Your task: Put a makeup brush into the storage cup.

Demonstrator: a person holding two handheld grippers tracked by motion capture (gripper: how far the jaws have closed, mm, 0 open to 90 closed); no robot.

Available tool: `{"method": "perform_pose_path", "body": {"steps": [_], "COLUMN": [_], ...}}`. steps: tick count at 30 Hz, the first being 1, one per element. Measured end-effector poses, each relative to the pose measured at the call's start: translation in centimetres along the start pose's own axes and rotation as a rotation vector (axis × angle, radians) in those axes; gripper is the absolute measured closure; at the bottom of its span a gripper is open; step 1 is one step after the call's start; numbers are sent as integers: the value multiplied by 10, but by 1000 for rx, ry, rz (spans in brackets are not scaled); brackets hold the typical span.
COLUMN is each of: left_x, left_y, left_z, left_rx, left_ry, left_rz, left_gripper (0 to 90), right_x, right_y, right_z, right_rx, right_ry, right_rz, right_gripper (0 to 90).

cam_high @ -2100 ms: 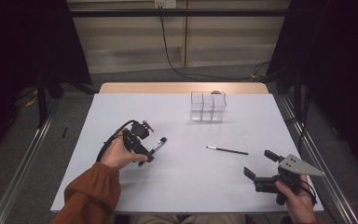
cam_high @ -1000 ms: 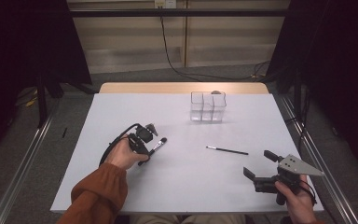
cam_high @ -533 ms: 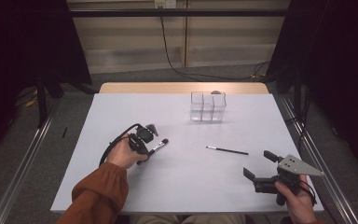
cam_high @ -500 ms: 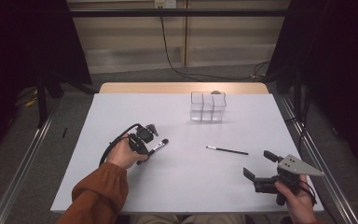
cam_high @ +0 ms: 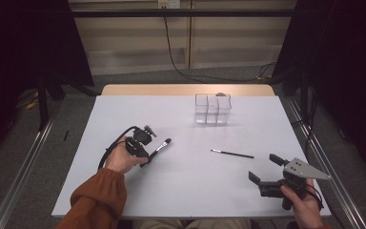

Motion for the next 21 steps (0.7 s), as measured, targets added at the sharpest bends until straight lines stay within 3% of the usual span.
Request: {"method": "perform_pose_path", "body": {"steps": [5, 7, 13, 15, 19, 20, 21], "left_x": [6, 9, 15, 17, 16, 16, 16], "left_y": [7, 10, 16, 17, 14, 14, 14], "left_z": [-1, 1, 0, 0, -3, -4, -5], "left_rx": [10, 25, 22, -11, -32, -13, -19], "left_ry": [-8, 11, -4, -13, -18, -17, -22], "left_rz": [-66, -100, -181, -194, -193, -206, -217], "left_gripper": [801, 801, 800, 800, 800, 800, 800], "right_x": [0, 0, 0, 0, 0, 0, 0], "right_y": [0, 0, 0, 0, 0, 0, 0], "right_z": [0, 1, 1, 1, 1, 1, 1], "right_rx": [1, 2, 2, 2, 2, 1, 0], "right_ry": [1, 3, 3, 3, 3, 2, 2], "right_rz": [0, 1, 0, 1, 1, 1, 1], "right_gripper": [0, 0, 0, 0, 0, 0, 0]}}
Point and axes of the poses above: each handheld gripper's, and its own axes: x roughly backward along the jaws, y roughly out of its top, z roughly to its left, the point moved 10 cm from there along -x, roughly forward along the jaws, and after that the axes turned 9 degrees about -z, right-handed, at the moved point
